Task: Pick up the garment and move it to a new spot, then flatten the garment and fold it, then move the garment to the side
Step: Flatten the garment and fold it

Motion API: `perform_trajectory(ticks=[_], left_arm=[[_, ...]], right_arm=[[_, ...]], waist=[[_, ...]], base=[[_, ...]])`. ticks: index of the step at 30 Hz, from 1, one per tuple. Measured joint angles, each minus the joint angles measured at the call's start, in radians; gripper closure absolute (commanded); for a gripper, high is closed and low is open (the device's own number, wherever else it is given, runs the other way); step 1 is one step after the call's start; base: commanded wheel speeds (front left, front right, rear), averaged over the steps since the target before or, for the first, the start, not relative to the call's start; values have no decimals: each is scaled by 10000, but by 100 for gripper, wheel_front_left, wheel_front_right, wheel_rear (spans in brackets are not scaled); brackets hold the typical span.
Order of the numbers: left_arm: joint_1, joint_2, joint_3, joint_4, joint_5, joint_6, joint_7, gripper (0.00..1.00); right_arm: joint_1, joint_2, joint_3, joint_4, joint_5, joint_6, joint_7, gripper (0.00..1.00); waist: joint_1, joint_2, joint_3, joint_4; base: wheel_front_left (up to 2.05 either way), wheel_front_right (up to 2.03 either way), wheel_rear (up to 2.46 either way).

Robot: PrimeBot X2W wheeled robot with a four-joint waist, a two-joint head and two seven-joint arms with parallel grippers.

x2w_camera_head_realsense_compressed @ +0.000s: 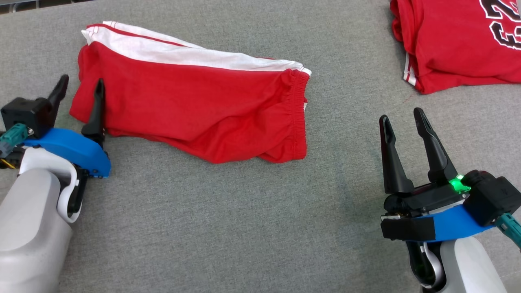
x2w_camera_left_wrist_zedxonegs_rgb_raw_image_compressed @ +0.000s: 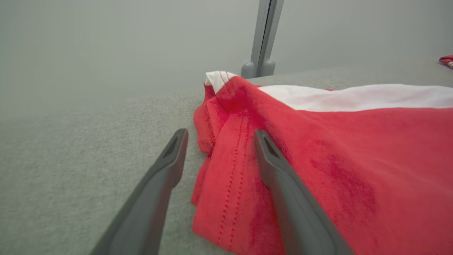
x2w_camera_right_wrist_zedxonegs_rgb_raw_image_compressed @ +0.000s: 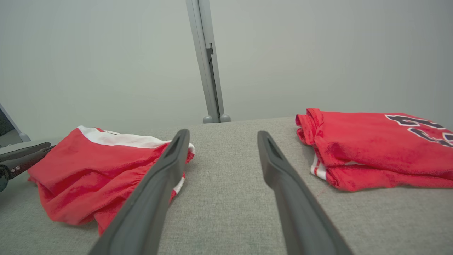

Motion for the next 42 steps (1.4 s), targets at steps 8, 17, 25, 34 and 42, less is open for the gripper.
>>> perform_trajectory(ticks=[8, 17, 25, 34, 42], left_arm=[[156, 100, -290, 203, -50, 42, 894, 0], [139, -42, -479, 385, -399, -98, 1338, 100], [337, -499, -585, 59, -621, -167, 474, 100], [1796, -890, -568, -1279, -934, 222, -88, 100], [3568, -976, -518, -2424, -1388, 765, 17, 100]], right_arm=[[-20, 2, 96, 38, 2, 0, 19, 0], [-45, 2, 157, 293, -15, 0, 27, 0], [-1, 4, -86, 600, -188, 0, 94, 0], [413, 2, -625, 1089, -476, 0, 265, 0], [789, 2, -1091, 1160, -616, 0, 447, 0]], waist=[[0, 0, 17, 5], [1, 0, -108, -7], [1, 0, -605, 494], [1, 0, -1535, 1526], [1, 0, -1895, 2019]], base=[[0, 0, 0], [0, 0, 0], [0, 0, 0], [0, 0, 0], [0, 0, 0]])
